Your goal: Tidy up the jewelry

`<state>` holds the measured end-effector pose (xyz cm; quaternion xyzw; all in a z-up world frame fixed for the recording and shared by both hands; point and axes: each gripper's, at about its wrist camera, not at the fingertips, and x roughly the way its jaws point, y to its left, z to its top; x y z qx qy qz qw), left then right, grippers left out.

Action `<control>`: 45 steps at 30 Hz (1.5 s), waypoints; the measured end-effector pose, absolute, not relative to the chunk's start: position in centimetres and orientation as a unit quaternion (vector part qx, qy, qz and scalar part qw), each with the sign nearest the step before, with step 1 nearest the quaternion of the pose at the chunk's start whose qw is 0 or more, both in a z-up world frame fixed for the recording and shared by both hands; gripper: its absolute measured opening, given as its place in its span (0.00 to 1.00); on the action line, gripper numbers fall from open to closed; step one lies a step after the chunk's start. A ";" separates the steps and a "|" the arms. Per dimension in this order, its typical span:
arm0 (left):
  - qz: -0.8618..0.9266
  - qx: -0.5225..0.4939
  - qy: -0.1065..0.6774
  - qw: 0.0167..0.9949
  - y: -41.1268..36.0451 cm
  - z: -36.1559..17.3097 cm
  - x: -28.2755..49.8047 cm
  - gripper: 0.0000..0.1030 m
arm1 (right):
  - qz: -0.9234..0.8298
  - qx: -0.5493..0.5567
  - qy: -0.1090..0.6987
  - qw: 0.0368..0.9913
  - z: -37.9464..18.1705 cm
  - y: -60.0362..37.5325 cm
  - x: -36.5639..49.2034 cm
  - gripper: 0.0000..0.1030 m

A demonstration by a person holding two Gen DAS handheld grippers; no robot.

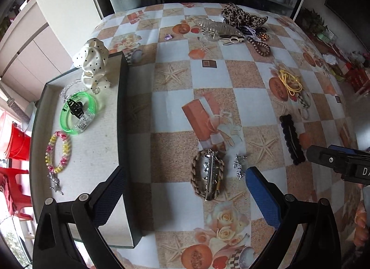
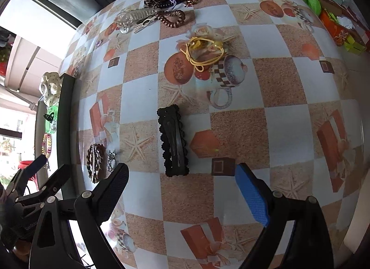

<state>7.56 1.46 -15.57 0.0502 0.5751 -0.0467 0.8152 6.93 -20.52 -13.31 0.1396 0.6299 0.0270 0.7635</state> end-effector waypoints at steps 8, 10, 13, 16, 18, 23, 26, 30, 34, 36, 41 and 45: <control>-0.048 0.050 0.594 0.802 0.7 -17.3 7.8 0.88 | 0.030 0.118 0.637 0.761 -14.4 -20.1 7.4 0.92; -0.051 0.052 0.596 0.800 0.5 -17.6 7.8 0.80 | 0.034 0.110 0.638 0.761 -14.8 -19.8 7.8 0.92; -0.059 0.053 0.599 0.797 0.2 -18.1 7.9 0.70 | 0.038 0.093 0.638 0.763 -15.1 -19.2 8.5 0.86; -0.068 0.052 0.609 0.788 -0.1 -18.9 8.1 0.57 | 0.042 0.073 0.644 0.760 -15.7 -18.3 9.2 0.75; -0.074 0.046 0.614 0.784 -0.1 -19.4 8.2 0.47 | 0.045 0.045 0.640 0.766 -15.7 -17.4 9.4 0.71; -0.079 0.034 0.620 0.780 -0.1 -20.0 8.5 0.45 | 0.044 -0.014 0.633 0.773 -15.8 -15.6 9.5 0.65; -0.084 0.036 0.622 0.778 -0.2 -20.1 8.5 0.45 | 0.039 -0.035 0.629 0.775 -15.9 -14.9 9.4 0.61; -0.086 0.040 0.623 0.777 -0.3 -20.3 8.6 0.40 | 0.035 -0.055 0.624 0.778 -16.1 -14.2 9.1 0.55; -0.090 0.036 0.623 0.776 -0.2 -20.2 8.7 0.30 | 0.033 -0.054 0.622 0.781 -15.9 -14.4 8.8 0.44; -0.092 0.035 0.622 0.776 -0.2 -20.2 8.8 0.29 | 0.030 -0.050 0.620 0.782 -15.8 -14.6 8.8 0.32; -0.098 0.028 0.613 0.783 0.1 -19.1 8.6 0.05 | 0.032 -0.040 0.620 0.783 -15.4 -15.6 8.7 0.31; -0.104 0.019 0.608 0.787 0.4 -18.4 8.4 0.05 | 0.034 -0.018 0.622 0.782 -15.1 -16.4 8.5 0.31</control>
